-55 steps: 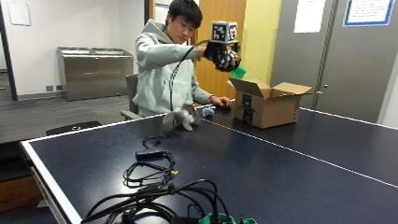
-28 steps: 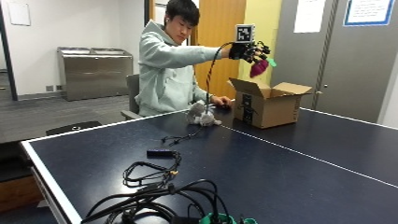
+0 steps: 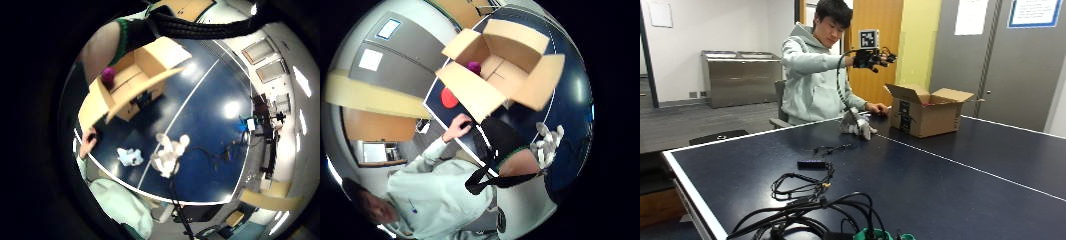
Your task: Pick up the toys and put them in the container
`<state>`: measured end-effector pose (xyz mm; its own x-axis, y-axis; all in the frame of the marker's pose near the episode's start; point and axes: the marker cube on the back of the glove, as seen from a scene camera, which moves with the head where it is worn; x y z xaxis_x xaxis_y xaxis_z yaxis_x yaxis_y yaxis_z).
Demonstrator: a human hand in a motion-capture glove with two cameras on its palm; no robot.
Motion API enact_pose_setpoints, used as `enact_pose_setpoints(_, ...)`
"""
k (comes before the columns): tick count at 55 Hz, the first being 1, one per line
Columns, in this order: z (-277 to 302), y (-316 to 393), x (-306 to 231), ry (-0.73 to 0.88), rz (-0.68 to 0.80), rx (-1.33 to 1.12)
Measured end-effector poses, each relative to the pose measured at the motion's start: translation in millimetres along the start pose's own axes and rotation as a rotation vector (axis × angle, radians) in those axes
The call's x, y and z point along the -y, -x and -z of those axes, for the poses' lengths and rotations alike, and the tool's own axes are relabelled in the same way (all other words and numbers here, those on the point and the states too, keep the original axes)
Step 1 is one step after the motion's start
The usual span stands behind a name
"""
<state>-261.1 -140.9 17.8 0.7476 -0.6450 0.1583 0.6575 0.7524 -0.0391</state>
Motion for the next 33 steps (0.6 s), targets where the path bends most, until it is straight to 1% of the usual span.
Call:
enact_pose_setpoints(2,-9.4,-1.3,-13.0,0.005,0.005,-0.023)
enact_pose_setpoints(5,-29.6,-12.9,-26.1,0.006,-0.110,-0.164)
enact_pose_setpoints(7,-43.0,-20.9,-35.9,0.012,-0.138,-0.202)
enact_pose_setpoints(9,-56.6,-20.1,-46.6,0.022,-0.113,-0.182)
enact_pose_setpoints(12,-79.7,-16.8,-59.7,0.041,-0.118,-0.152)
enact_pose_setpoints(16,-112.5,-22.6,-74.4,0.088,-0.090,-0.140)
enact_pose_setpoints(19,-139.4,-30.0,-85.4,0.147,0.017,-0.198)
enact_pose_setpoints(21,-158.1,-27.2,-89.3,0.181,0.039,-0.225)
enact_pose_setpoints(25,-191.5,-12.0,-86.5,0.227,-0.125,-0.203)
enact_pose_setpoints(26,-198.2,-12.6,-86.5,0.242,-0.138,-0.212)
enact_pose_setpoints(27,-204.4,-14.8,-87.5,0.260,-0.120,-0.233)
enact_pose_setpoints(30,-219.0,-21.4,-94.8,0.326,0.053,-0.289)
enact_pose_setpoints(31,-223.1,-22.2,-96.4,0.344,0.087,-0.295)
enact_pose_setpoints(32,-227.6,-21.1,-96.2,0.355,0.076,-0.299)
enact_pose_setpoints(33,-232.6,-17.9,-94.3,0.357,0.023,-0.299)
